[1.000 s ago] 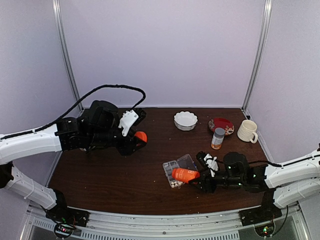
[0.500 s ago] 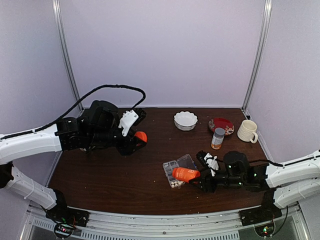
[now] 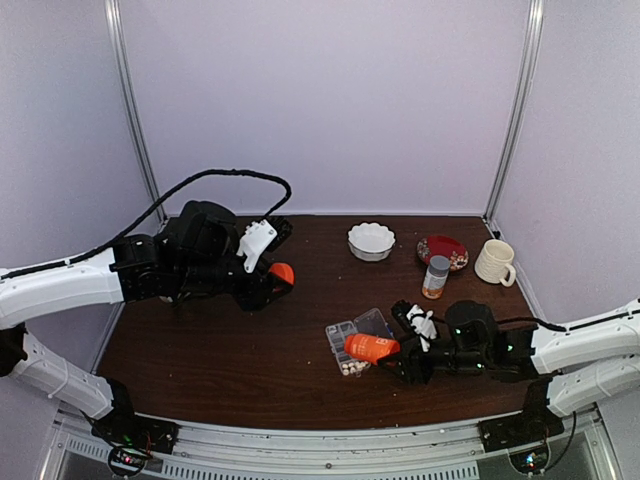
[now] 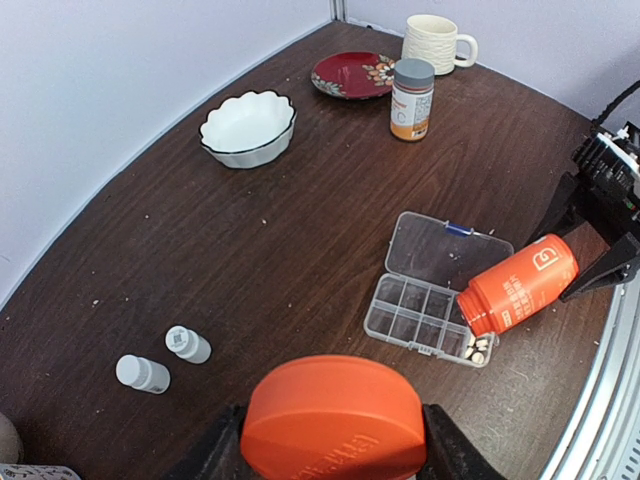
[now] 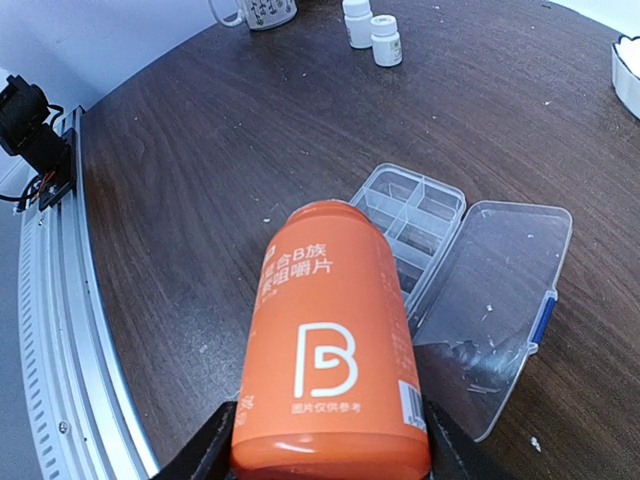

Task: Sort the pills into containers
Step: Pour the pill into the compartment of the pill container.

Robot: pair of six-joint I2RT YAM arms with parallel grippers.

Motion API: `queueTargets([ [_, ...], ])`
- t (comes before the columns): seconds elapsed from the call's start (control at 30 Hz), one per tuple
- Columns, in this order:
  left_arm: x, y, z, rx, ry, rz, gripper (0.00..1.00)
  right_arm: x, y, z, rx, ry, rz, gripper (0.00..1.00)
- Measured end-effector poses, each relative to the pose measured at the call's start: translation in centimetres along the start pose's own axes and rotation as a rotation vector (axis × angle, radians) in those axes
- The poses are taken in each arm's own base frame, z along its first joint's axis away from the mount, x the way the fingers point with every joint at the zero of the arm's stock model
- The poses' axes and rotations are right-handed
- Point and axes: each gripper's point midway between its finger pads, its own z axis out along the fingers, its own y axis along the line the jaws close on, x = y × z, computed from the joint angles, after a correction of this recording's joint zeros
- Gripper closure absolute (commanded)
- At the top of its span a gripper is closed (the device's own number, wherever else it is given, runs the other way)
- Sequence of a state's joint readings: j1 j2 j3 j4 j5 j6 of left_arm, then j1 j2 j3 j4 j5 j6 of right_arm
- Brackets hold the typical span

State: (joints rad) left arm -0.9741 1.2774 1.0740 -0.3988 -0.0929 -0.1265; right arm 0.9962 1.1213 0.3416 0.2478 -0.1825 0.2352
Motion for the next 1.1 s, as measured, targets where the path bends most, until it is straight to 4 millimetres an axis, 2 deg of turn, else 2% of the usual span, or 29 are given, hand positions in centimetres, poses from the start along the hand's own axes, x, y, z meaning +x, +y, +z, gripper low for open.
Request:
queueTargets([
  [1.1, 0.01, -0.01, 0.0, 0.0, 0.0, 0.0, 1.0, 0.01, -0.2, 0.22, 0.015, 0.029, 0.0, 1.0],
])
